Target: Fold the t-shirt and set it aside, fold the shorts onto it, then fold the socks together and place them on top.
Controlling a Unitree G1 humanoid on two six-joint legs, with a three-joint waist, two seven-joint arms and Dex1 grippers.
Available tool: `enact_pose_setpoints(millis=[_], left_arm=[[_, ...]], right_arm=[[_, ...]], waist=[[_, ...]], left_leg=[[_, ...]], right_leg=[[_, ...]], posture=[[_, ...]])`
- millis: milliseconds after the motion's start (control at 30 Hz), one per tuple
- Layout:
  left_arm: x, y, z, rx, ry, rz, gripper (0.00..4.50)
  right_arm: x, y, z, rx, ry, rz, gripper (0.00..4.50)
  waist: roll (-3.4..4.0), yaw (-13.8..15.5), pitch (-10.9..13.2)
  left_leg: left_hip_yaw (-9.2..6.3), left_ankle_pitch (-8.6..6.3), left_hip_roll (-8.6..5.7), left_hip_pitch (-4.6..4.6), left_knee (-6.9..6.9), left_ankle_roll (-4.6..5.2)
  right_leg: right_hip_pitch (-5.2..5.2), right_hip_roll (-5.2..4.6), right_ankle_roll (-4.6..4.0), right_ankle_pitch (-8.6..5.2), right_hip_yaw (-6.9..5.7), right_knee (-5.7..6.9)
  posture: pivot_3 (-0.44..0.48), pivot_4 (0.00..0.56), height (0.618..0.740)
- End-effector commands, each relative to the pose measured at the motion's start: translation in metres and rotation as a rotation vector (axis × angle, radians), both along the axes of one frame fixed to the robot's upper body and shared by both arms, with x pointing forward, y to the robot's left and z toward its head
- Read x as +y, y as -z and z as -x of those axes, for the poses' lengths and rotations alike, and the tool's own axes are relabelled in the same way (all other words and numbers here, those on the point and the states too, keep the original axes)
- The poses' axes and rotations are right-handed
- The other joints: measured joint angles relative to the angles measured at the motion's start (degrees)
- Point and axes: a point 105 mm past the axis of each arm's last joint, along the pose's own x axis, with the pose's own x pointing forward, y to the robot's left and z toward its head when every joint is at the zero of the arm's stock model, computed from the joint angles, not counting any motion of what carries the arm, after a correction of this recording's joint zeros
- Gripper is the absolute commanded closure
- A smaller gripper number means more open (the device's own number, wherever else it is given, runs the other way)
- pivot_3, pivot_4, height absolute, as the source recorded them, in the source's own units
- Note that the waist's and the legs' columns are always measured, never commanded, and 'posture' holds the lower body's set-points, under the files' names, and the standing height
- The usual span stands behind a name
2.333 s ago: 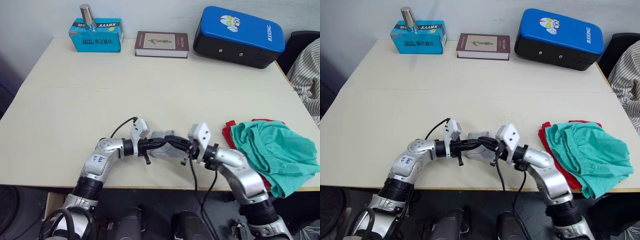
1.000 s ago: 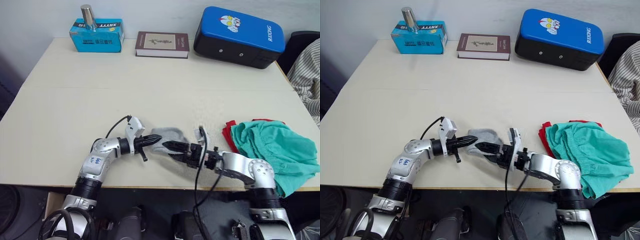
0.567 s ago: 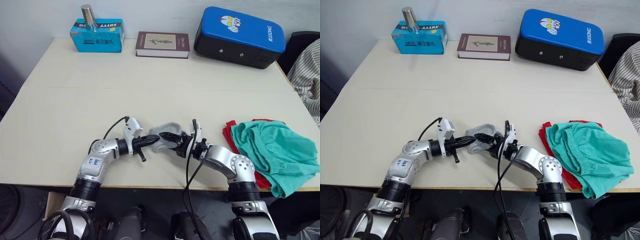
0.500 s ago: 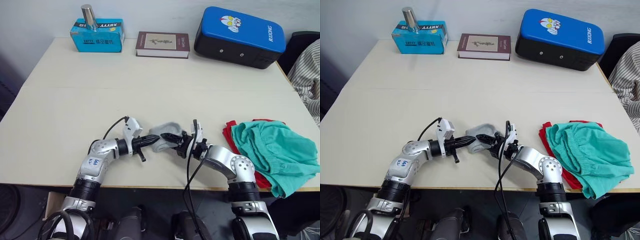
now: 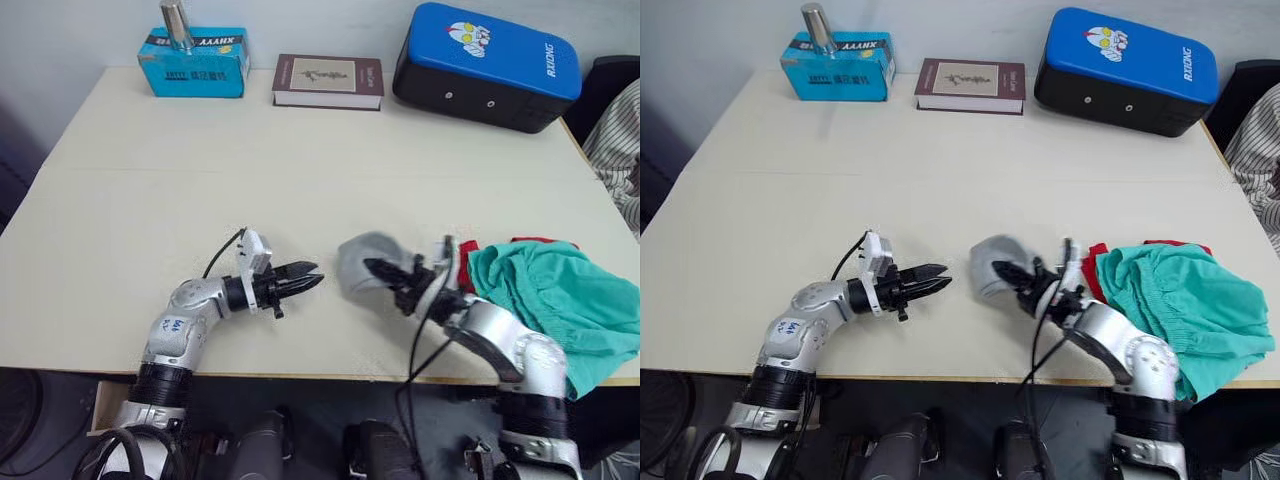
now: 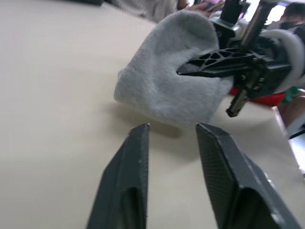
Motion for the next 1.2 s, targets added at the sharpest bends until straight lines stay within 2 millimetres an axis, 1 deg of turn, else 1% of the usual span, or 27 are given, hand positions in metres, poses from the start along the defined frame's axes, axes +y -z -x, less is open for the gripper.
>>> enact_pose_setpoints(millis=[33, 100, 133, 200, 233, 267, 300, 367, 400, 433, 467, 567, 600, 667, 733, 800, 867, 933, 967, 1033, 1100, 1167, 1200], left_arm=[[-0.011, -0.035, 0.022, -0.125, 0.139, 0.098, 1.69], [-0.015, -0.04, 0.027, -0.144, 0.181, 0.109, 1.06], [-0.017, -0.04, 0.028, -0.146, 0.192, 0.105, 0.74], [-0.021, -0.042, 0.031, -0.165, 0.236, 0.105, 0.12], [-0.023, -0.042, 0.033, -0.174, 0.258, 0.102, 0.0], [-0.024, -0.042, 0.034, -0.175, 0.273, 0.103, 0.0], [-0.025, -0.042, 0.035, -0.172, 0.28, 0.105, 0.0], [-0.026, -0.04, 0.036, -0.16, 0.289, 0.1, 0.0], [-0.026, -0.038, 0.036, -0.164, 0.294, 0.088, 0.0], [-0.026, -0.037, 0.036, -0.168, 0.296, 0.077, 0.0], [-0.026, -0.038, 0.034, -0.176, 0.293, 0.069, 0.0], [-0.024, -0.041, 0.03, -0.186, 0.285, 0.063, 0.0], [-0.023, -0.042, 0.029, -0.188, 0.285, 0.055, 0.0], [-0.021, -0.043, 0.028, -0.191, 0.281, 0.046, 0.0], [-0.02, -0.043, 0.027, -0.191, 0.278, 0.042, 0.0], [-0.02, -0.042, 0.027, -0.189, 0.275, 0.039, 0.0], [-0.019, -0.041, 0.027, -0.189, 0.269, 0.033, 0.0], [-0.015, -0.037, 0.024, -0.199, 0.248, -0.005, 0.0], [-0.012, -0.037, 0.022, -0.202, 0.234, -0.016, 0.0], [-0.006, -0.037, 0.019, -0.202, 0.212, -0.026, 0.0], [0.007, -0.033, 0.016, -0.187, 0.188, -0.048, 0.0], [0.018, -0.028, 0.016, -0.166, 0.176, -0.071, 0.0], [0.021, -0.025, 0.017, -0.155, 0.175, -0.083, 0.0]], right_arm=[[-0.041, -0.044, 0.02, -0.153, 0.225, -0.075, 4.43], [-0.071, -0.066, 0.032, -0.246, 0.393, -0.132, 4.43], [-0.08, -0.072, 0.037, -0.265, 0.454, -0.162, 4.43], [-0.105, -0.073, 0.046, -0.262, 0.606, -0.222, 4.43], [-0.115, -0.071, 0.05, -0.251, 0.669, -0.243, 4.43], [-0.127, -0.066, 0.055, -0.238, 0.749, -0.264, 4.43], [-0.141, -0.056, 0.06, -0.212, 0.839, -0.282, 4.43], [-0.158, -0.041, 0.067, -0.179, 0.964, -0.3, 4.43], [-0.168, -0.029, 0.07, -0.14, 1.027, -0.342, 4.43], [-0.174, -0.019, 0.072, -0.11, 1.063, -0.36, 4.43], [-0.179, -0.001, 0.071, -0.06, 1.086, -0.352, 4.43], [-0.183, 0.028, 0.068, 0.007, 1.109, -0.305, 4.43], [-0.182, 0.039, 0.062, 0.021, 1.085, -0.296, 4.43], [-0.18, 0.054, 0.054, 0.051, 1.051, -0.286, 4.43], [-0.176, 0.054, 0.05, 0.034, 1.012, -0.302, 4.43], [-0.171, 0.05, 0.047, 0.014, 0.971, -0.287, 3.7], [-0.171, 0.042, 0.049, -0.012, 0.982, -0.238, 3.08], [-0.168, 0.025, 0.053, -0.04, 0.965, -0.23, 2.37], [-0.167, 0.019, 0.057, -0.04, 0.947, -0.2, 2.07], [-0.167, 0.015, 0.063, -0.019, 0.927, -0.149, 1.36], [-0.171, 0.019, 0.079, 0.039, 0.868, 0.0, 0.68], [-0.177, 0.019, 0.096, 0.095, 0.817, 0.08, 0.01], [-0.179, 0.016, 0.104, 0.09, 0.781, 0.119, 0.01]], waist=[[0.0, -0.01, 0.0], [0.01, 0.02, 0.01], [0.02, -0.05, 0.01], [0.02, -0.1, 0.01], [0.02, -0.02, 0.01], [0.02, -0.01, 0.01], [0.02, 0.0, 0.01], [0.04, 0.0, 0.02], [0.07, -0.02, 0.04], [0.07, -0.02, 0.03], [0.07, -0.06, 0.03], [0.13, -0.17, 0.03], [0.23, -0.23, 0.02], [0.25, -0.26, 0.01], [0.25, -0.25, 0.01], [0.25, -0.2, 0.01], [0.26, -0.24, 0.01], [0.3, -0.19, 0.03], [0.34, -0.18, 0.04], [0.4, -0.07, 0.03], [0.41, -0.03, 0.03], [0.41, 0.14, 0.03], [0.41, 0.23, 0.03]], left_leg=[[0.0, 0.0, 0.01, 0.0, -0.01, 0.0], [0.0, 0.0, 0.01, 0.01, 0.0, 0.01], [0.01, 0.0, 0.01, 0.02, 0.0, 0.03], [0.06, 0.03, 0.0, 0.04, 0.0, 0.11], [0.06, -0.03, 0.0, 0.05, -0.01, 0.3], [0.04, -0.01, 0.0, 0.06, -0.01, 0.36], [0.05, 0.02, 0.0, 0.09, -0.02, 0.38], [0.05, 0.05, 0.0, 0.1, -0.03, 0.37], [0.07, 0.06, -0.03, 0.1, -0.04, 0.36], [0.08, 0.22, -0.04, 0.09, -0.04, 0.1], [0.07, 0.23, -0.04, 0.11, -0.06, 0.08], [0.09, 0.27, -0.03, 0.17, -0.12, 0.02], [0.11, 0.28, -0.03, 0.19, -0.13, 0.02], [0.17, 0.29, -0.02, 0.23, -0.14, 0.01], [0.16, 0.3, -0.01, 0.24, -0.14, 0.01], [0.15, 0.3, 0.0, 0.26, -0.14, 0.01], [0.15, 0.3, 0.0, 0.26, -0.14, 0.01], [0.15, 0.3, 0.0, 0.26, -0.14, 0.01], [0.15, 0.3, 0.0, 0.24, -0.14, 0.01], [0.15, 0.3, -0.02, 0.23, -0.14, 0.01], [0.12, 0.29, -0.02, 0.22, -0.14, 0.02], [0.1, 0.28, -0.05, 0.21, -0.16, 0.03], [0.05, 0.28, -0.05, 0.21, -0.17, 0.04]], right_leg=[[0.0, 0.02, 0.0, 0.0, -0.01, -0.01], [0.01, 0.04, 0.01, 0.0, 0.0, -0.02], [0.01, 0.05, 0.02, 0.01, 0.01, -0.03], [0.02, 0.05, 0.03, 0.01, 0.03, -0.05], [0.03, 0.05, 0.03, 0.01, 0.04, -0.07], [0.05, 0.06, 0.03, 0.01, 0.05, -0.07], [0.06, 0.06, 0.03, 0.01, 0.08, -0.07], [0.08, 0.06, 0.03, 0.01, 0.15, -0.1], [0.07, 0.06, 0.03, 0.01, 0.2, -0.1], [0.06, 0.06, 0.02, 0.01, 0.23, -0.1], [0.07, 0.06, 0.02, 0.01, 0.24, -0.11], [0.07, 0.07, -0.02, -0.01, 0.26, -0.1], [0.07, 0.07, -0.03, -0.02, 0.27, -0.09], [0.07, 0.08, -0.05, -0.03, 0.3, -0.08], [0.08, 0.09, -0.05, -0.03, 0.3, -0.07], [0.12, 0.08, -0.05, -0.03, 0.31, -0.07], [0.1, 0.08, -0.05, -0.03, 0.31, -0.06], [0.09, 0.08, -0.05, -0.03, 0.32, -0.05], [0.08, 0.08, -0.05, -0.03, 0.32, -0.04], [0.06, 0.07, -0.05, -0.03, 0.34, -0.04], [0.08, 0.07, -0.05, -0.03, 0.33, -0.05], [0.09, 0.06, -0.05, -0.03, 0.33, -0.06], [0.11, 0.07, -0.05, -0.03, 0.33, -0.07]], posture=[[0.0, 0.15, 0.74], [0.0, 0.15, 0.74], [0.0, 0.15, 0.74], [0.0, 0.15, 0.74], [0.0, 0.15, 0.74], [0.0, 0.15, 0.74], [0.0, 0.15, 0.74], [0.0, 0.15, 0.74], [0.0, 0.15, 0.74], [0.0, 0.15, 0.74], [0.0, 0.15, 0.74], [0.0, 0.15, 0.74], [0.0, 0.15, 0.74], [0.0, 0.15, 0.74], [0.0, 0.15, 0.74], [0.0, 0.15, 0.74], [0.0, 0.15, 0.74], [0.0, 0.15, 0.74], [0.0, 0.15, 0.74], [0.0, 0.15, 0.74], [0.0, 0.15, 0.74], [0.0, 0.15, 0.74], [0.0, 0.15, 0.74]])
